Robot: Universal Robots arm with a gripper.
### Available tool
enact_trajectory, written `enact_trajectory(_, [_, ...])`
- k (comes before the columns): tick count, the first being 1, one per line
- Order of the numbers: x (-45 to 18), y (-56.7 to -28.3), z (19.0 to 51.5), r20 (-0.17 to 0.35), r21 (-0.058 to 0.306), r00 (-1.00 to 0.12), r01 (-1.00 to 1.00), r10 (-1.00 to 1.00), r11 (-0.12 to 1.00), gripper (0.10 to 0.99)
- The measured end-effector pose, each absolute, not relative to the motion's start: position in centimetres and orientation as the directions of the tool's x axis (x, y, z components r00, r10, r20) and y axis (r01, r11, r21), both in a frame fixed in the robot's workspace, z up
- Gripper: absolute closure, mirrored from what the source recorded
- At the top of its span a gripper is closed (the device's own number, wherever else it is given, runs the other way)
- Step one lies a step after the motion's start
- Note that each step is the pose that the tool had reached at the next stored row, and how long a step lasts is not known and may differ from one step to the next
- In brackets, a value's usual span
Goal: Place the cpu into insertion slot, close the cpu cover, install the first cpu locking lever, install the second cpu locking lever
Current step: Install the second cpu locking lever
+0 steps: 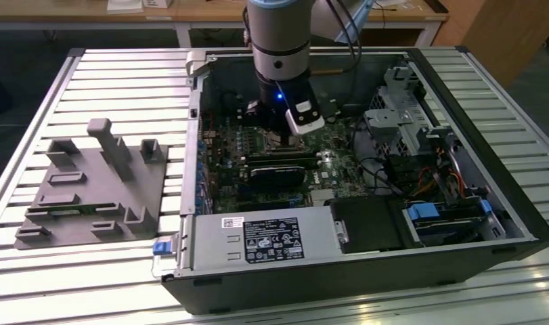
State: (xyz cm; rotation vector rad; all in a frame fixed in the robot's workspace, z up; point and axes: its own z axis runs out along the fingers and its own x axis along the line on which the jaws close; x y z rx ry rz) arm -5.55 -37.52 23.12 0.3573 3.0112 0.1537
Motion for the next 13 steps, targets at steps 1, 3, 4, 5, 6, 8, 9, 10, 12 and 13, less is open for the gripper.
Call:
enact_trajectory(1, [-5.6,-37.6,23.0,-0.092,0.116,-0.967,0.227,0.238,0.967,0.980])
enact_trajectory(3, [-5.8,-37.7,22.9,-0.090,0.124,-0.967,0.227,0.239,0.966,0.980])
enact_trajectory(4, [-5.9,-37.8,22.9,-0.089,0.127,-0.967,0.227,0.239,0.965,0.980])
enact_trajectory(5, [-5.9,-37.8,22.8,-0.088,0.131,-0.967,0.227,0.240,0.965,0.980])
enact_trajectory(6, [-6.0,-37.9,22.7,-0.087,0.135,-0.967,0.227,0.240,0.964,0.980])
enact_trajectory(8, [-6.2,-38.1,22.6,-0.085,0.144,-0.967,0.228,0.241,0.963,0.980])
enact_trajectory(9, [-6.3,-38.2,22.6,-0.084,0.149,-0.967,0.227,0.241,0.962,0.980])
enact_trajectory(10, [-6.4,-38.3,22.5,-0.082,0.153,-0.967,0.227,0.242,0.962,0.980])
enact_trajectory(12, [-6.6,-38.4,22.4,-0.080,0.162,-0.967,0.227,0.242,0.960,0.980])
enact_trajectory(13, [-6.7,-38.5,22.3,-0.079,0.166,-0.967,0.227,0.243,0.960,0.980])
